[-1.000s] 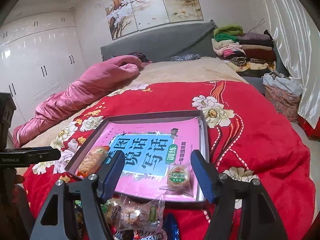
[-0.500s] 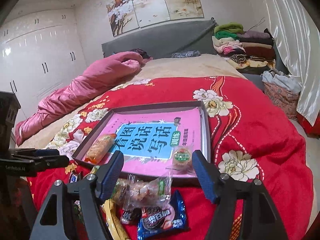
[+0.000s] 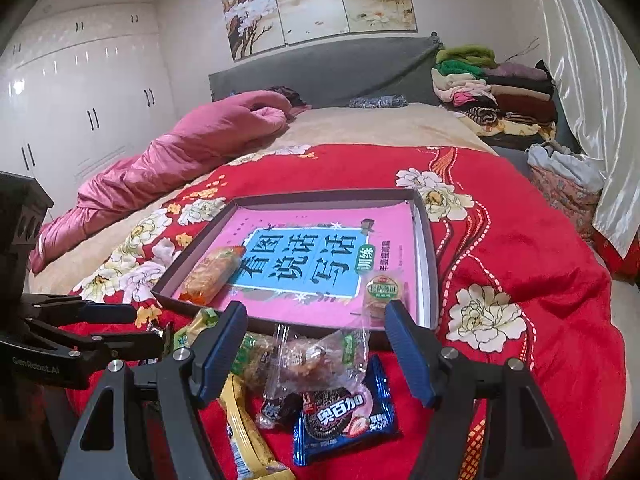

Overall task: Organize snacks
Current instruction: 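Withdraw both tools from the tray back toward the remaining snacks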

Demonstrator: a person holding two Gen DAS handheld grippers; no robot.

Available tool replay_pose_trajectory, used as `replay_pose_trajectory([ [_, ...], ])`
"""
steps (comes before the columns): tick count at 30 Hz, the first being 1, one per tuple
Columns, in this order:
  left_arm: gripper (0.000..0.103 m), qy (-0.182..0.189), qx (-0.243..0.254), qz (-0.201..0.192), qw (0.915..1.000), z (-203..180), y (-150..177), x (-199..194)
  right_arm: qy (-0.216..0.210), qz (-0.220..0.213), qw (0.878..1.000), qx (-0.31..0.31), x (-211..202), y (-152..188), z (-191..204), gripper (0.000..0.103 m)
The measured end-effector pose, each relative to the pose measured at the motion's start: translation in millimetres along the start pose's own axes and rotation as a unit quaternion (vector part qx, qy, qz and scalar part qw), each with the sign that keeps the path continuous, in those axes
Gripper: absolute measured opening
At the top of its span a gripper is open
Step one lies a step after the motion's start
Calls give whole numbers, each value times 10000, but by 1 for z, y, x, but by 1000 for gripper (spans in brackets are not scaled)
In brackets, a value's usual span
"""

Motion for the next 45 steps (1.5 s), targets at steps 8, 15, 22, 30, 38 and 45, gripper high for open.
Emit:
replay_pose_trajectory([
  [8, 76, 35, 122, 149, 9998, 1, 8, 5, 78, 65, 9999, 28, -2, 2, -1, 71],
  [15, 76, 26, 145, 215, 9997, 0, 14, 3, 24, 87, 9999, 47, -12, 4, 4, 73],
  [22, 76, 16, 151, 275, 9995, -2, 19, 1, -13, 78, 9999, 75, -21, 4, 8, 74],
  [30, 76, 5, 198, 342, 9992, -4, 25, 2, 39, 63, 9998, 195, -24, 3, 1, 74],
  [38, 76, 16, 109, 498, 9987, -2, 34, 7, 74, 218, 9996, 144, -19, 10, 1, 74],
  [45, 76, 31, 91, 629, 9980, -5, 42, 11, 63, 349, 9993, 128, -14, 16, 1, 74],
])
Point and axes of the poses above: each gripper's, at about its wrist camera, not at the fingertips, and x roughly the way its jaws point, z to its left, y to its underside, the point moved 7 cm from there along x, roughly the way its jaws point, and after that the axes turned 14 degrees about -z, right-handed, at the moved point
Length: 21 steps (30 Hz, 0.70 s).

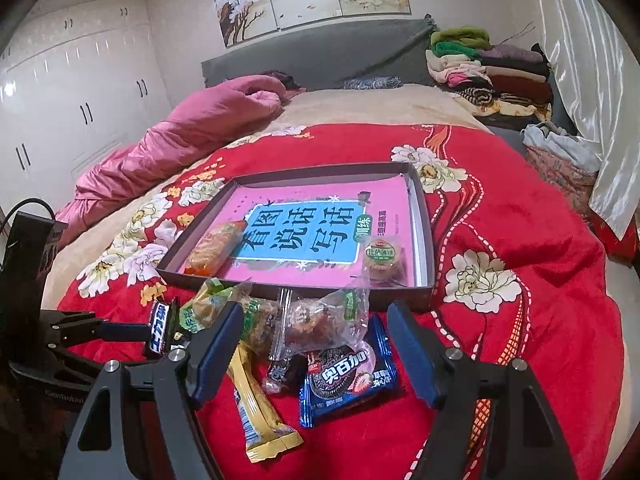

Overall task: Organize snacks
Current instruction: 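Withdraw both tools from the tray back toward the remaining snacks, then grasp the green-pea snack bag with the left tool while the right tool grasps a clear treat bag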

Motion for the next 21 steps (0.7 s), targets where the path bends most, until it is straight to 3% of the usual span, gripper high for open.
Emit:
replay_pose_trajectory([
  [14, 73, 20, 58, 6, 10000, -12, 8, 11, 19, 372, 9990, -227, 25, 13, 0, 74],
  [18, 62, 62, -12, 40, 10000, -13, 8, 15, 63, 497, 9979, -416, 38, 18, 3, 74],
  [21, 61, 49, 16, 129, 9999, -15, 13, 22, 93, 591, 9965, -586, 46, 21, 7, 74],
])
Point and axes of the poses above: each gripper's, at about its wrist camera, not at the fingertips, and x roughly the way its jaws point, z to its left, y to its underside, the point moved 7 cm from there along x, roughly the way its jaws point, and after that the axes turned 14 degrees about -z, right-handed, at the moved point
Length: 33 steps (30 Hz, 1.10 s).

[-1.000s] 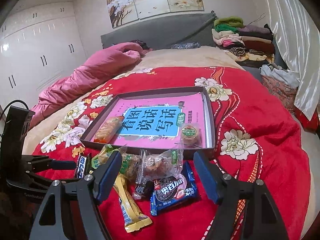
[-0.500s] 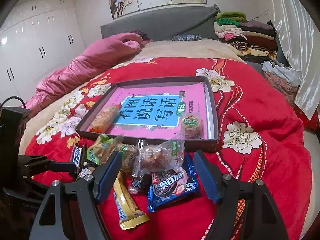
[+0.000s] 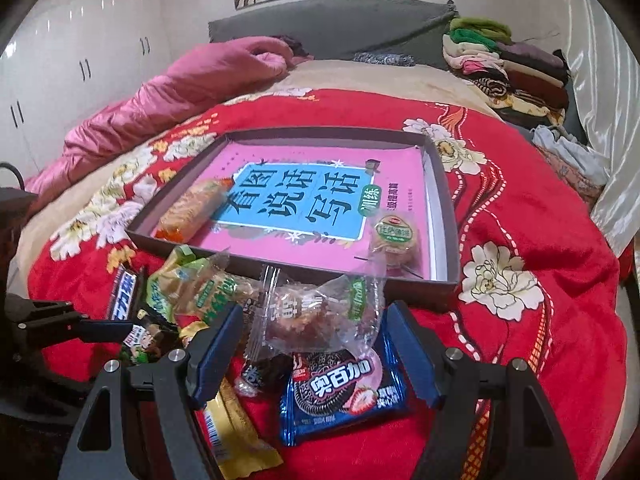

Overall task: Organize snacks
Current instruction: 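Grasp the green-pea snack bag with the left tool while the right tool grasps a clear treat bag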

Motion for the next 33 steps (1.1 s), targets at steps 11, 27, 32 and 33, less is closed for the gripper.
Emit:
replay_pose_trajectory([
  [11, 50, -102, -94, 97, 9999, 3, 3, 13, 41, -34, 9991, -427, 9, 3, 5, 56],
  [27, 36, 119, -325, 25, 9994, 8, -2, 0, -139, -598, 9967, 529, -19, -18, -26, 53],
  [32, 35, 165, -365, -140, 9991, 8, -13, -15, -195, -682, 9961, 531, -22, -22, -24, 53],
  [33, 35, 176, -369, -162, 9990, 8, -15, -18, -202, -706, 9960, 510, -22, -22, -22, 53],
])
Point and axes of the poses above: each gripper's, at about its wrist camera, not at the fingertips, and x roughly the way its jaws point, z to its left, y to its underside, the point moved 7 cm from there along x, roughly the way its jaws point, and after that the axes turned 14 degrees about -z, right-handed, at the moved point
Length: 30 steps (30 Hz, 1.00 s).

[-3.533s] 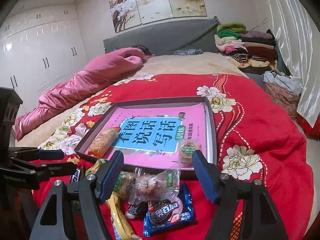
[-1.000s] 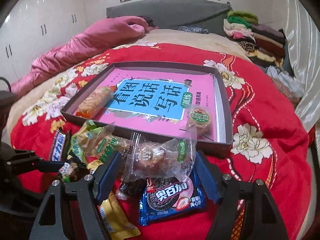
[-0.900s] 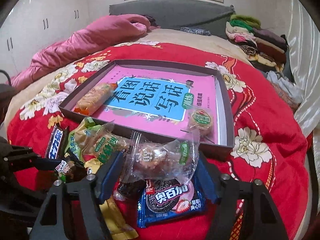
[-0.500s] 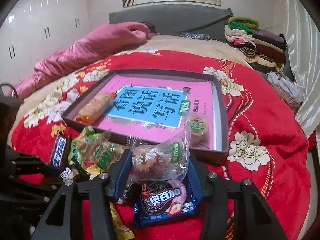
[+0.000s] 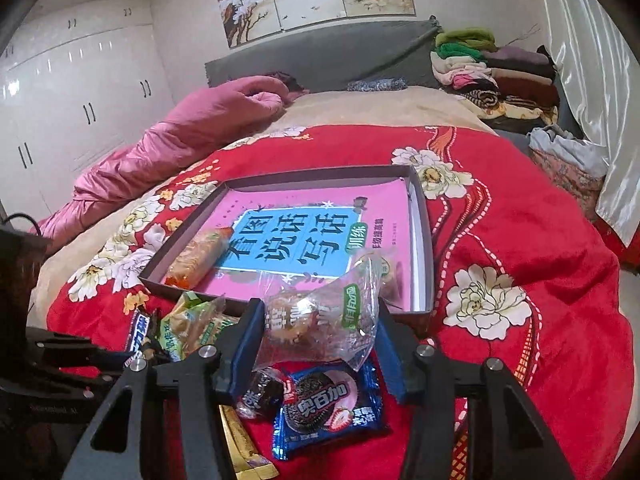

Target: Organize snacks

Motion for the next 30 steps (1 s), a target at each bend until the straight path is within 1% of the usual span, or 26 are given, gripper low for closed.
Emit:
replay_pose_trajectory([
  [10, 35, -37, -151, -222, 9996, 7, -20, -13, -114, -130, 9998, -63, -2, -5, 9, 53],
  [21, 35, -38, -258, -322, 9991, 14, -29, -12, -147, -258, 9995, 62, -6, -10, 6, 53],
  [30, 35, -123, -216, -412, 9988, 16, -39, -13, -226, -372, 9990, 77, -3, -14, 6, 53],
])
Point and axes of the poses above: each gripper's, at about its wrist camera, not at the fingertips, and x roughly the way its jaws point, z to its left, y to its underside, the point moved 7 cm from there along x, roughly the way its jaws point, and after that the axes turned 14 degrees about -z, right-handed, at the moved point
